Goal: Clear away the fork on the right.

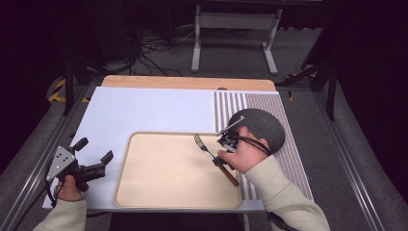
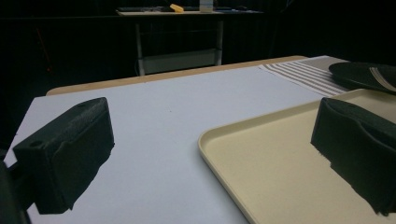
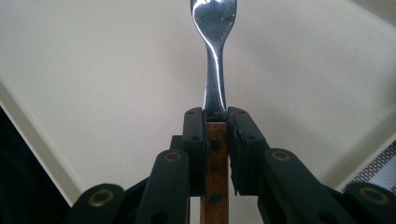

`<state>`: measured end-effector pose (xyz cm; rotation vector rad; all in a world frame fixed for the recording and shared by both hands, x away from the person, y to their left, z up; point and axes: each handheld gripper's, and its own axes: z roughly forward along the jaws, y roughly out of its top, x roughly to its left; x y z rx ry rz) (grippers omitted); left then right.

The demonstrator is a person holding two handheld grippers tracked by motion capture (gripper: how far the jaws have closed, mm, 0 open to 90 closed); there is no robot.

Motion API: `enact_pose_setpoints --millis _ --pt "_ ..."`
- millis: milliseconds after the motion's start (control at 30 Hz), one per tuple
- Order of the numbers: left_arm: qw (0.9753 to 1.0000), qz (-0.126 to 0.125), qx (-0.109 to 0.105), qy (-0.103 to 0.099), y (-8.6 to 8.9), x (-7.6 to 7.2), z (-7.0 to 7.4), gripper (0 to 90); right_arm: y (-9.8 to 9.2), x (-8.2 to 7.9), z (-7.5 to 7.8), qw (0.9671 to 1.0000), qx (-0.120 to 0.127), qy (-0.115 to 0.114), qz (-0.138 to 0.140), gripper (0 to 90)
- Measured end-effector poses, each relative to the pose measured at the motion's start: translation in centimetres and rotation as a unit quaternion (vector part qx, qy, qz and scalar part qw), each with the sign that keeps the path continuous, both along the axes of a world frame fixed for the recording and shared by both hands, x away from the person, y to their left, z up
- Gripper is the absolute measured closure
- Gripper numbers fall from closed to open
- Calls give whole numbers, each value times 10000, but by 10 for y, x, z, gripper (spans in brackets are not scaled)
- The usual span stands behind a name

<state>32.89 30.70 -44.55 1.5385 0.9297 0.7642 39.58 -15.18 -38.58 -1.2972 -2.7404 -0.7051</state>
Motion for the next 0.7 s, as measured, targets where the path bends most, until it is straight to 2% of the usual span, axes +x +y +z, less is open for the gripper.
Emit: enact_pose_setpoints --millis 500,700 --pt "10000 -1 -9 -12 0 0 0 0 7 0 -22 9992 -172 288 -231 777" --pt "10000 7 -12 -18 0 0 0 0 8 0 -26 9987 -196 393 -257 776"
